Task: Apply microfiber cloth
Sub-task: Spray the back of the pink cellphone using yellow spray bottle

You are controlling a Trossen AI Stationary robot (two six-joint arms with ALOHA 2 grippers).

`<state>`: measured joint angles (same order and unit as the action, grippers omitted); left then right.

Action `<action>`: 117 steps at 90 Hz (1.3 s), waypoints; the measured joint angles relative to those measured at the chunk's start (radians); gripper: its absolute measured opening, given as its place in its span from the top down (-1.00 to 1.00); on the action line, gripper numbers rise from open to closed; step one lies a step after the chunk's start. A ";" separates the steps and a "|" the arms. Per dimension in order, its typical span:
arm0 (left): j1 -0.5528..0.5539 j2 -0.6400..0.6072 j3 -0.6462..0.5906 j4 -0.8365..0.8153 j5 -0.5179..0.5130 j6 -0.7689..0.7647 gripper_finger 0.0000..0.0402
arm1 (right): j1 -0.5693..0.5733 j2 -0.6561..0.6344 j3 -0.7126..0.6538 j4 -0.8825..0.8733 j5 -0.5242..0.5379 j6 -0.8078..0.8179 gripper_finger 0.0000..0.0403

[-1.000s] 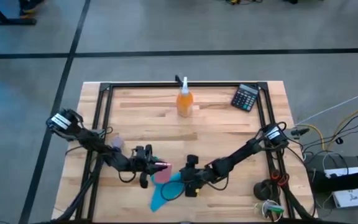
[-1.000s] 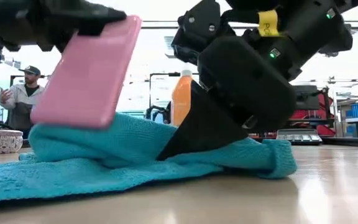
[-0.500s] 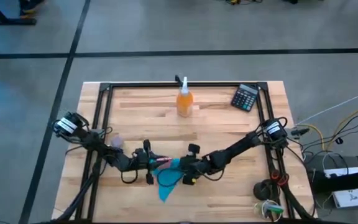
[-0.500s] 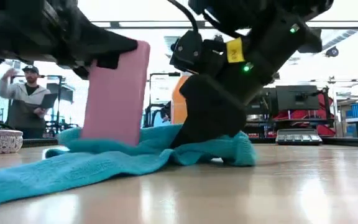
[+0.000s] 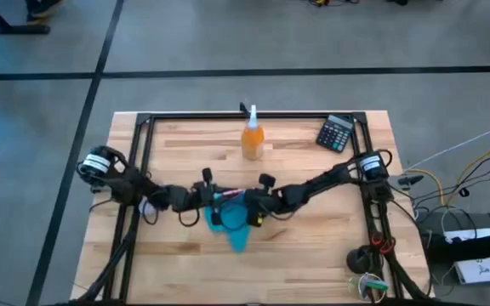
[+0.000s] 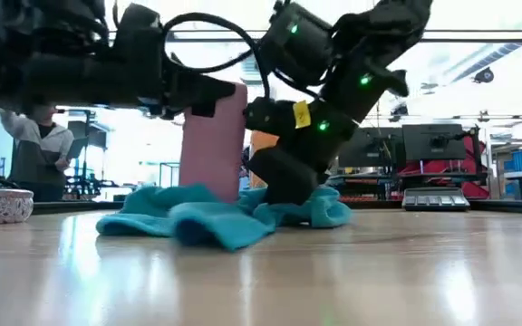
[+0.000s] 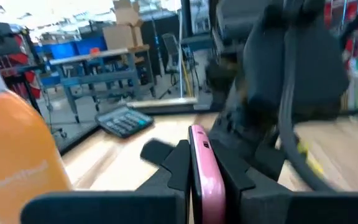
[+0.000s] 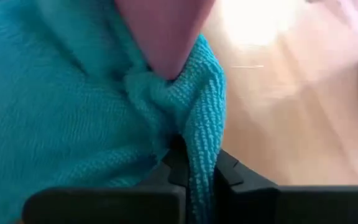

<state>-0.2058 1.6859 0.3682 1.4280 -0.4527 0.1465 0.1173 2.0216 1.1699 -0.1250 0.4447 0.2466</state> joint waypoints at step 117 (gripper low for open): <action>0.267 0.195 0.012 0.132 0.521 0.141 0.82 | -0.097 -0.227 -0.002 -0.340 -0.089 -0.261 -0.03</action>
<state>0.0608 1.8807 0.3806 1.5597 0.0680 0.2871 0.0207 1.7944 1.1683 -0.4650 0.3561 -0.0147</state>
